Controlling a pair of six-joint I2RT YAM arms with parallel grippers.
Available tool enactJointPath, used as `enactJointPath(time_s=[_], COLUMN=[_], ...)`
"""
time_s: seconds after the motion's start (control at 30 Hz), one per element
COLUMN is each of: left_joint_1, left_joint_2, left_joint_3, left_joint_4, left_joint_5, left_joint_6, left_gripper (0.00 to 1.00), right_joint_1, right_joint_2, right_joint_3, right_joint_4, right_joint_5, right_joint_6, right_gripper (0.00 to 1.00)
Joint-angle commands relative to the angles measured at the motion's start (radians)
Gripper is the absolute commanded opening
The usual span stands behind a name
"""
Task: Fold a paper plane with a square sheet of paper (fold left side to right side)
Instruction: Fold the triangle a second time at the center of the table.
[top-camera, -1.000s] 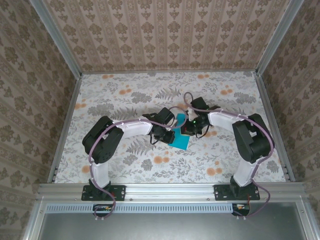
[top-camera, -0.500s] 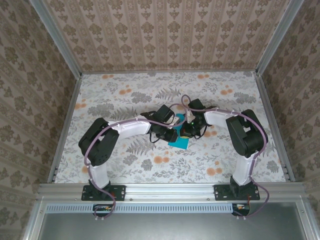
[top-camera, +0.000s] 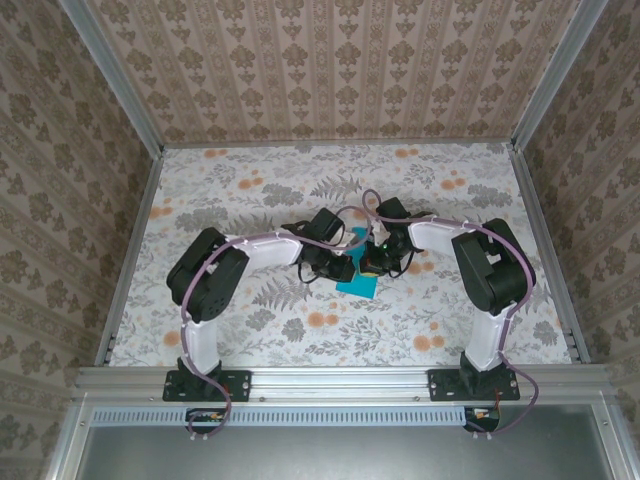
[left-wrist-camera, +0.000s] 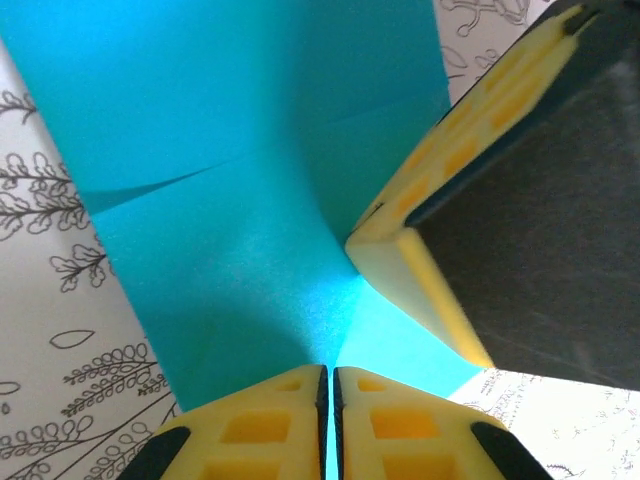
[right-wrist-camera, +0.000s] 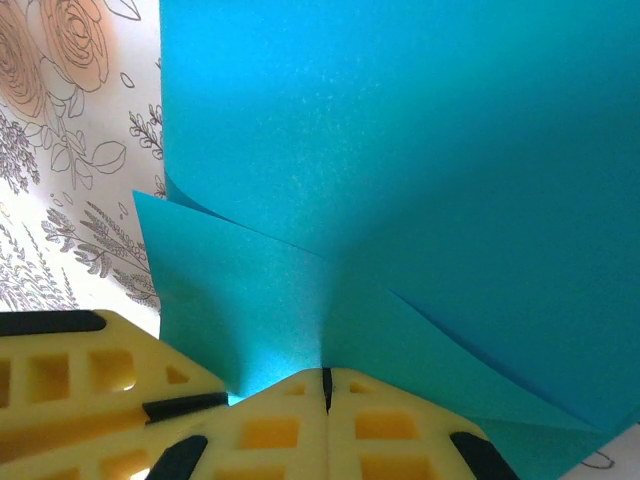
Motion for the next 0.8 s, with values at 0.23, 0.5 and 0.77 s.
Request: enactJointPath(time_s=[0.23,0.5,0.77], left_joint_1=[0.009,0.018,0.052], left_joint_2=[-0.014,-0.008,-0.027], left_joint_3=[-0.056,-0.069,-0.128], left_joint_4=[0.026,0.007,0.047], left_joint_5=[0.106,0.051,0.064], left_joint_6=[-0.031,-0.048,-0.095], left_gripper=[0.06,0.06,0.05], right_joint_1=[0.001,0.002,0.001], right_joint_2=[0.043,0.05,0.061], right_joint_3=[0.011,0.014,0.014], right_joint_4=[-0.082,-0.085,-0.084], right_joint_5=[0.078,0.084,0.099], right_joint_6=[-0.017,-0.017,-0.025], right_gripper=[0.03,0.03,0.02])
